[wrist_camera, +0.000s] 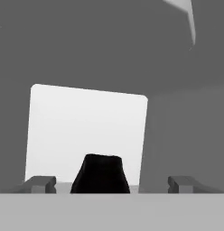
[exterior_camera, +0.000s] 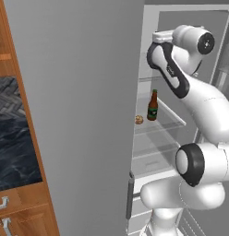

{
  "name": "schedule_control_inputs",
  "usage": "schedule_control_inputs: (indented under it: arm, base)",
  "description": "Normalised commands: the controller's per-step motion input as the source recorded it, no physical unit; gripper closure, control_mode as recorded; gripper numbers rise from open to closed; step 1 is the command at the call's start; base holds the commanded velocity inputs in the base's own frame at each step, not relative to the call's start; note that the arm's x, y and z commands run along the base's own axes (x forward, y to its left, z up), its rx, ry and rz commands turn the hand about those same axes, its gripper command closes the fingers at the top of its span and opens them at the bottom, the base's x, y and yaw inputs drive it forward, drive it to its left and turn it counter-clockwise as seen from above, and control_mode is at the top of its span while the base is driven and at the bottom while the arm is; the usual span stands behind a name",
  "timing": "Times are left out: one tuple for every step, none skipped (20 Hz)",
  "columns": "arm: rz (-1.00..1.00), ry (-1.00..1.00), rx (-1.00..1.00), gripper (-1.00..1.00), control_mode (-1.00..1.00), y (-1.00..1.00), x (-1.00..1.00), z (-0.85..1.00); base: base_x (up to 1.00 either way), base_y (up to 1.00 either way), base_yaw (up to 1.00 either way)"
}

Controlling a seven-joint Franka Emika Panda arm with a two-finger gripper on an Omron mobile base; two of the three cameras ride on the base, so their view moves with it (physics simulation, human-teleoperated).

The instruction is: Move the apricot and beer from the top shelf to the second highest shelf to make space. Then, place the pitcher from the counter on the cleared top shelf.

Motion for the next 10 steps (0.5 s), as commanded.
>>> schedule_control_inputs:
  arm:
    - [-0.07,0.08,-0.10,-1.00,-1.00,0.00,-0.36,0.43]
    - [-0.06,0.11,-0.12,-1.00,-1.00,0.00,-0.61,0.14]
    - [-0.05,0.14,-0.14,-1.00,-1.00,0.00,-0.74,0.00]
    - [-0.05,0.18,-0.15,-1.00,-1.00,0.00,-0.81,0.00]
    - [-0.04,0.18,-0.15,-1.00,-1.00,0.00,-0.85,-0.06]
    - [-0.03,0.17,-0.15,-1.00,-1.00,0.00,-0.85,-0.15]
    - [-0.03,0.18,-0.14,-1.00,-1.00,0.00,-0.84,-0.23]
    - [-0.03,0.16,-0.14,-1.00,-1.00,0.00,-0.89,-0.33]
    - [-0.03,0.12,-0.13,-1.00,-1.00,0.00,-0.92,-0.36]
    - [-0.03,0.07,-0.10,-1.00,-1.00,0.02,-0.96,-0.37]
  base:
    - [0.00,0.00,0.00]
    - [0.00,0.00,0.00]
    - [0.00,0.00,0.00]
    - [0.00,0.00,0.00]
    - [0.00,0.00,0.00]
    - [0.00,0.00,0.00]
    - [0.00,0.00,0.00]
    - [0.00,0.00,0.00]
    - [0.00,0.00,0.00]
    - [0.00,0.00,0.00]
